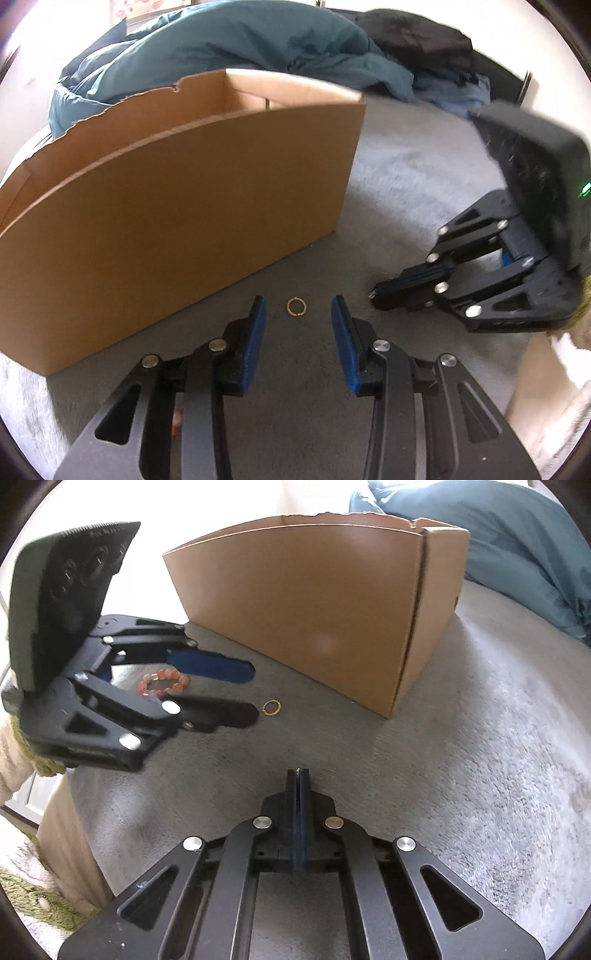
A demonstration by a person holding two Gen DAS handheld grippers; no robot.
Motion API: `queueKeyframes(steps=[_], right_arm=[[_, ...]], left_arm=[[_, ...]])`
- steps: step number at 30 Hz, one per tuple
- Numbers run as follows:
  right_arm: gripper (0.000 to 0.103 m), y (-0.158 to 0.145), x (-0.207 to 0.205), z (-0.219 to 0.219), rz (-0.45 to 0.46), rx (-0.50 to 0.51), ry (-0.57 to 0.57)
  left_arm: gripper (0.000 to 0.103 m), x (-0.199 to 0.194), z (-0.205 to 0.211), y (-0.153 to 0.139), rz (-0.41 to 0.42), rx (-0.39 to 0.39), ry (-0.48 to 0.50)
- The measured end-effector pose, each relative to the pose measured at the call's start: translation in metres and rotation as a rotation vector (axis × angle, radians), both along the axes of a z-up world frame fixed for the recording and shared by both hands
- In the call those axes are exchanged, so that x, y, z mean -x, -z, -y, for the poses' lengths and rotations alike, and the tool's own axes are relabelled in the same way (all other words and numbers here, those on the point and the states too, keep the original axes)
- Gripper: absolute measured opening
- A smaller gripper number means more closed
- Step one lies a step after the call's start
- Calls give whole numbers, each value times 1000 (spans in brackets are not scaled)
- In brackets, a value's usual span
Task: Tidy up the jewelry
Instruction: 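Hold the charm in the right tool while the left tool hovers over a gold ring, then close the left tool on the gold ring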
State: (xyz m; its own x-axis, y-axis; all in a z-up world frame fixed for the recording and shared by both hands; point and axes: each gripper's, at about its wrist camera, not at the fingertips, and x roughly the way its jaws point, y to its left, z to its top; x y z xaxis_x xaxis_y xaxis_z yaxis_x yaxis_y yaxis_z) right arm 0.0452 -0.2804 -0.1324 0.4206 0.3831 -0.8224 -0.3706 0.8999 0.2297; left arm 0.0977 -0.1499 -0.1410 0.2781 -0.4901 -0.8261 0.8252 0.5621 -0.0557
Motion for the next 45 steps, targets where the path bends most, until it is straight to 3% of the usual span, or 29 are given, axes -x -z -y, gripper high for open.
queueKeyframes(steps=[15, 45], right_arm=[[0, -6, 1, 21, -10, -18, -6], [0, 2, -11, 10, -32, -18, -2]], left_arm=[[33, -3, 15, 21, 35, -81, 9], [28, -6, 11, 28, 23, -69, 5]])
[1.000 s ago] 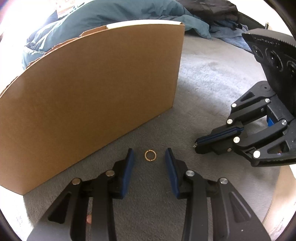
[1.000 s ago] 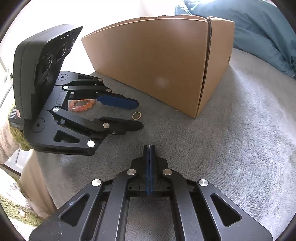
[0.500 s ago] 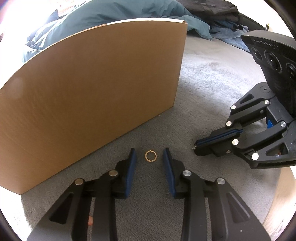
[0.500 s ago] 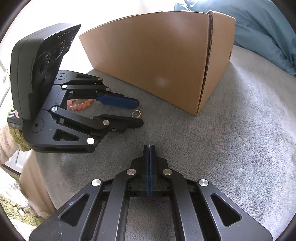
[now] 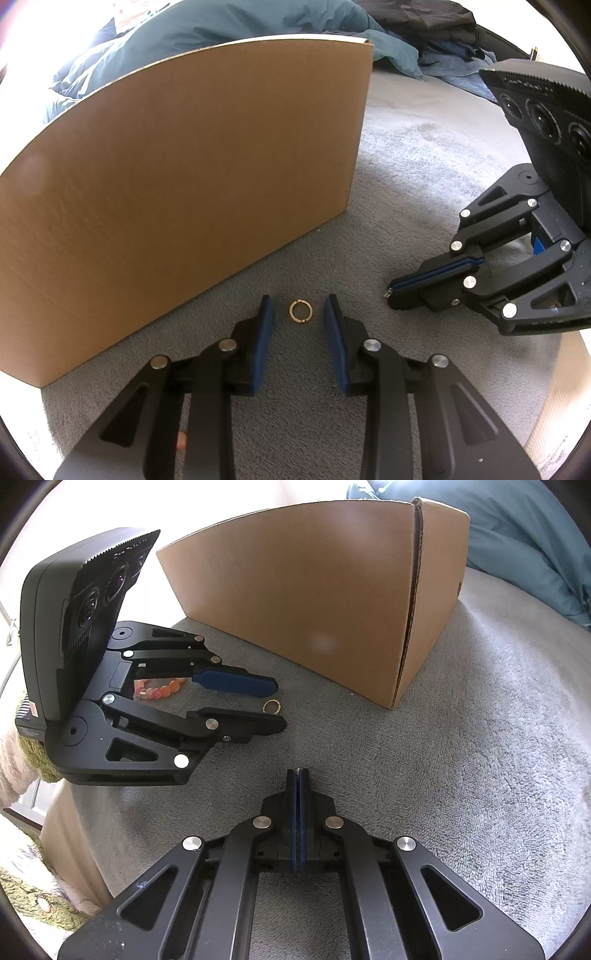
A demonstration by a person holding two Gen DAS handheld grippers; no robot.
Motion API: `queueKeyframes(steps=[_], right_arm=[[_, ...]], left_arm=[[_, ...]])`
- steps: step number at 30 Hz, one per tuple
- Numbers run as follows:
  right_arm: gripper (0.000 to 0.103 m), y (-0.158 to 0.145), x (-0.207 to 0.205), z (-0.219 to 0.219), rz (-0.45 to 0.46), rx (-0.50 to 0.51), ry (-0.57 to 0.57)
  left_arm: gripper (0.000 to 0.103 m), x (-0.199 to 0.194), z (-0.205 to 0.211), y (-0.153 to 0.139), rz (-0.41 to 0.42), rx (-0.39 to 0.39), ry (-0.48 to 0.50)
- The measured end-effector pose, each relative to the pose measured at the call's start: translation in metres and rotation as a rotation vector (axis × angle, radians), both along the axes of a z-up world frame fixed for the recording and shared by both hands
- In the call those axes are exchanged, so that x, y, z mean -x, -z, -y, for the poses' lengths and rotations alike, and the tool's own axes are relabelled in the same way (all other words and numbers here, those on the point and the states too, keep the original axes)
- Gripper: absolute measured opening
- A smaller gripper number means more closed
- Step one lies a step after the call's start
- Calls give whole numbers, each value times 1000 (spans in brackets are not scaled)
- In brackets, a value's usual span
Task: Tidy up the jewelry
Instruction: 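Close the left tool on the gold ring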
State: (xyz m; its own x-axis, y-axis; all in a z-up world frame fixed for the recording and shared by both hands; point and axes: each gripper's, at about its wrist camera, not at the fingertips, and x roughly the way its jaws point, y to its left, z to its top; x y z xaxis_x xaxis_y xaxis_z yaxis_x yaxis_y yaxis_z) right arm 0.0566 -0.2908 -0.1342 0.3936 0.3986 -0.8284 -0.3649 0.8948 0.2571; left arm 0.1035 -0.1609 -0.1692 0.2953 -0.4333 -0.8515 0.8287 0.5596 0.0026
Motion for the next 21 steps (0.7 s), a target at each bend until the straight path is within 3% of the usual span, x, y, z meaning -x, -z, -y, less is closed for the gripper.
queueKeyframes(steps=[7, 17, 21], right_arm=[[0, 1, 0, 0, 0, 0, -1], [0, 2, 1, -2, -1, 1, 1], [0, 2, 3, 0, 0, -6, 0]], left_arm=[[27, -1, -2, -1, 0, 3, 0], [12, -5, -8, 0, -20, 38, -3], [11, -5, -9, 1, -25, 40, 1]])
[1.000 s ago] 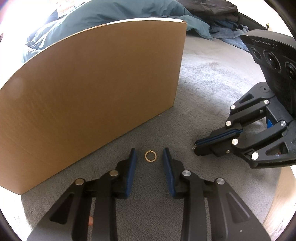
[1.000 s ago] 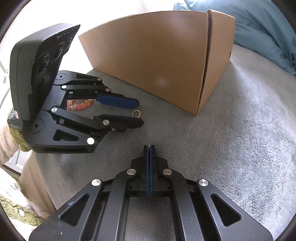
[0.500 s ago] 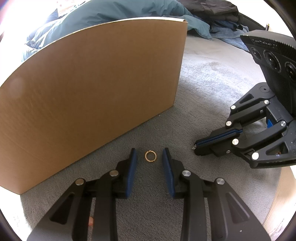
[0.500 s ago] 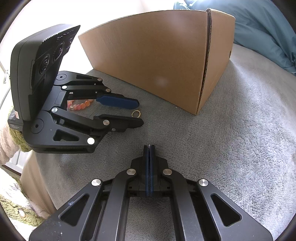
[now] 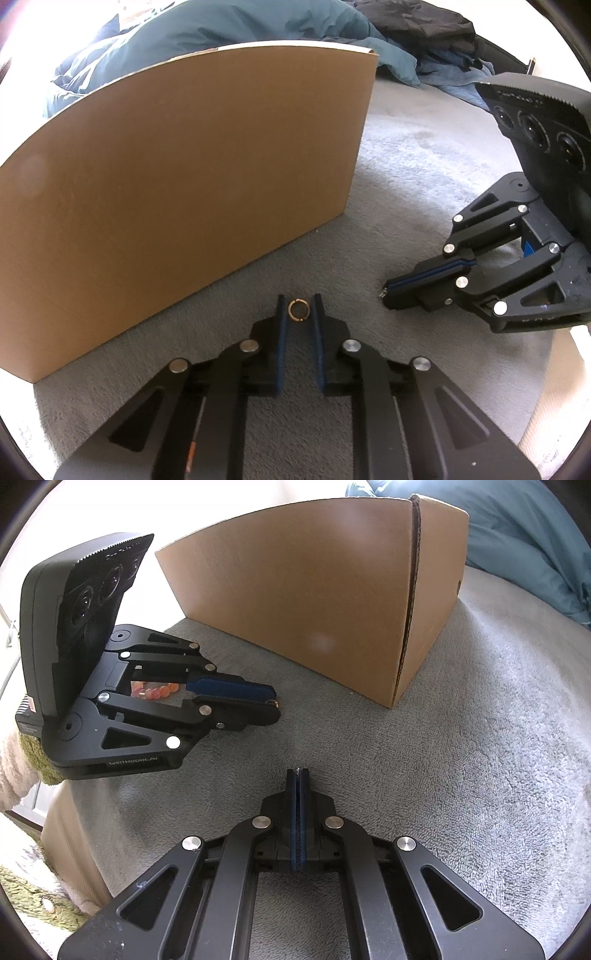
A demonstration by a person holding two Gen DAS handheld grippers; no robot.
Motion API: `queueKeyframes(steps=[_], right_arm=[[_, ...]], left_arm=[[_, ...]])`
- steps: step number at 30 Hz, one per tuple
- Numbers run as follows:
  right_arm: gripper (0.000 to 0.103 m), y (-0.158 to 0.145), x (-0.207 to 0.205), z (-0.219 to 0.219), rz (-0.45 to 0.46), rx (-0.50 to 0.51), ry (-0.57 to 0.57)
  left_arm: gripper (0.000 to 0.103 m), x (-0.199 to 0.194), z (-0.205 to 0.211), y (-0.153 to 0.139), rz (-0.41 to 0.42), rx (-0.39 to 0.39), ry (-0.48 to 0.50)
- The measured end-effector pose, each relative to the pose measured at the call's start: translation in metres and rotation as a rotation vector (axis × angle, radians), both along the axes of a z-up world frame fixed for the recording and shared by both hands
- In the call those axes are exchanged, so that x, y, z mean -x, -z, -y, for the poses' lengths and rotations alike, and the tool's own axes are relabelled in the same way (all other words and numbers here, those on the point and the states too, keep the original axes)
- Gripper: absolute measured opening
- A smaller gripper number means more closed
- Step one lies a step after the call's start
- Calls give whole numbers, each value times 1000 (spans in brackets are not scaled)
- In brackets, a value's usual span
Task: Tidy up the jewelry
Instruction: 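Close the left tool on the gold ring, then lift the gold ring with the left tool while the right tool holds the charm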
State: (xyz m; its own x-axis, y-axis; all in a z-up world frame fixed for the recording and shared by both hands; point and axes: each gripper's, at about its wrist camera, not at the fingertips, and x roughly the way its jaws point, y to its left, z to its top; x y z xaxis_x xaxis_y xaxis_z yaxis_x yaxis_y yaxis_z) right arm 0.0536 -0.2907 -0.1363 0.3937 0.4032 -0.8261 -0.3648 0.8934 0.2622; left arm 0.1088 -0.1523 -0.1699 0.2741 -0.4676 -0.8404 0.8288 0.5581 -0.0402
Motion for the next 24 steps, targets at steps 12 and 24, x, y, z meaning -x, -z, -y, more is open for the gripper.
queueKeyframes(steps=[12, 24], right_arm=[[1, 0, 2, 2, 4, -11, -7], [10, -4, 2, 9, -26, -66, -29]], left_arm=[[12, 4, 4, -4, 8, -41, 43], [24, -1, 13, -7, -27, 4, 68]])
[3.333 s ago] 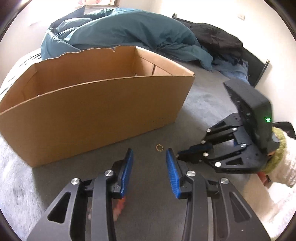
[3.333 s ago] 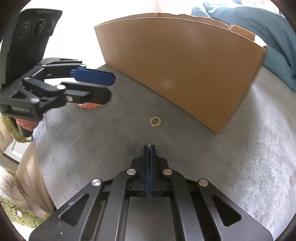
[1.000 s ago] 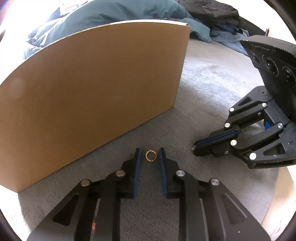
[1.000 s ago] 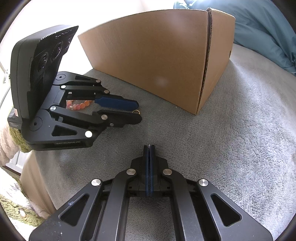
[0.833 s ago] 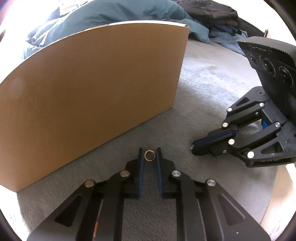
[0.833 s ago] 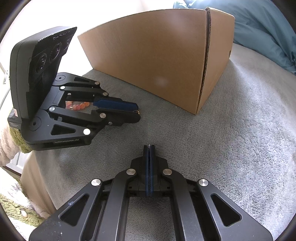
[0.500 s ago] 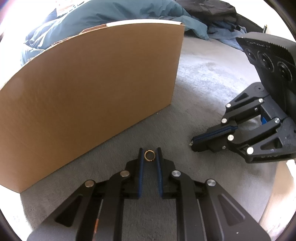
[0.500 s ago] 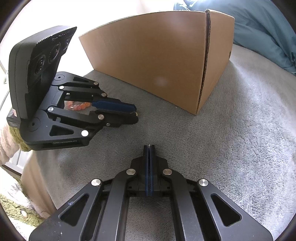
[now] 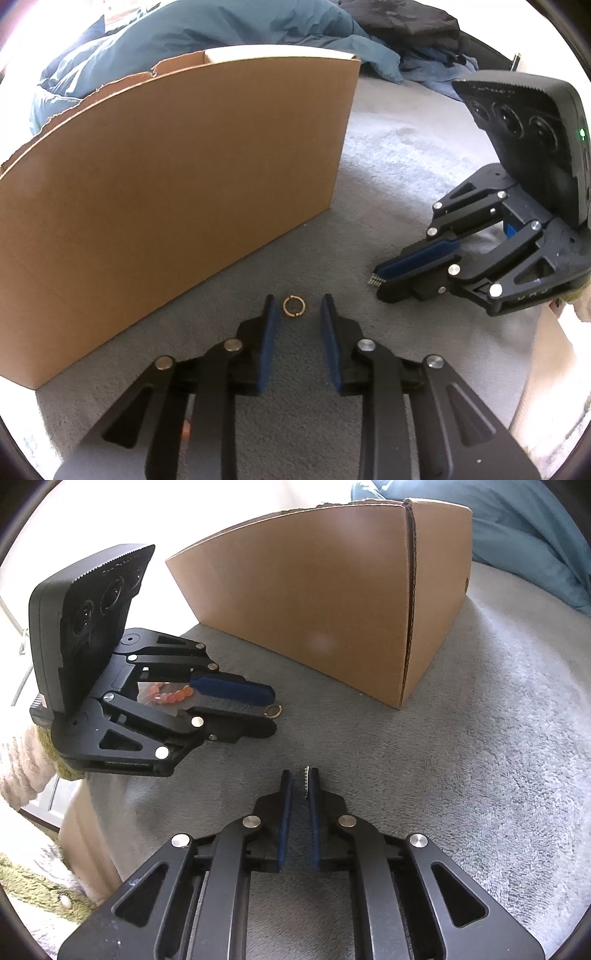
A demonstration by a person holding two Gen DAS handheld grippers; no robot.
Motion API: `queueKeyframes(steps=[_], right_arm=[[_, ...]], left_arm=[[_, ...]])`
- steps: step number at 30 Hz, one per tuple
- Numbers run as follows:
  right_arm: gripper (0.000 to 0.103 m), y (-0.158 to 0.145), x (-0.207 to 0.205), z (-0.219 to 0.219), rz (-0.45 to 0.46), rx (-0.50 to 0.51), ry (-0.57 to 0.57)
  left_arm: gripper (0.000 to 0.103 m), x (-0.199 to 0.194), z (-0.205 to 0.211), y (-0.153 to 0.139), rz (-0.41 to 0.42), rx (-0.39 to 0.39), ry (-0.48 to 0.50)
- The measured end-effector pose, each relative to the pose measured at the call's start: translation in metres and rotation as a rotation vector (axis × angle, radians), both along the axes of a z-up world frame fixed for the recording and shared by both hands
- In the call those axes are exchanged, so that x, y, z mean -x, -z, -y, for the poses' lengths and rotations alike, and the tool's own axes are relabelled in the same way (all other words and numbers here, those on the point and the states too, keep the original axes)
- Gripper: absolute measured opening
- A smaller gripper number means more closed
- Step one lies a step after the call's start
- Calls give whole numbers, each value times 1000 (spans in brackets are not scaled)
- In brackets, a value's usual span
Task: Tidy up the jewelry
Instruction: 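Lift the gold ring with the left tool while the right tool holds the charm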
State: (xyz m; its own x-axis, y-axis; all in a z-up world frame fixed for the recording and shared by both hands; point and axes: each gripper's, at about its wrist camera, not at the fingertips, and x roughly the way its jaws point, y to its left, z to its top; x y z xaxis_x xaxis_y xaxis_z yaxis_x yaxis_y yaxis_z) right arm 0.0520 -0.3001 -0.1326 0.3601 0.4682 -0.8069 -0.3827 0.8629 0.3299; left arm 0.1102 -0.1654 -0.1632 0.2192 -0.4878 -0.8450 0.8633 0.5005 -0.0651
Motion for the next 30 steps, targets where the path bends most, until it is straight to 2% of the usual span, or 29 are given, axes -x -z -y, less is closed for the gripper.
queueKeyframes(steps=[10, 18, 30], right_arm=[[11, 3, 3, -11, 10, 72, -33], [7, 6, -1, -8, 5, 56, -20], [3, 7, 1, -2, 18, 43, -7]], left_arm=[[24, 1, 16, 11, 49, -57, 8], [23, 18, 24, 13, 67, -64, 6], [20, 22, 24, 11, 72, -65, 11]])
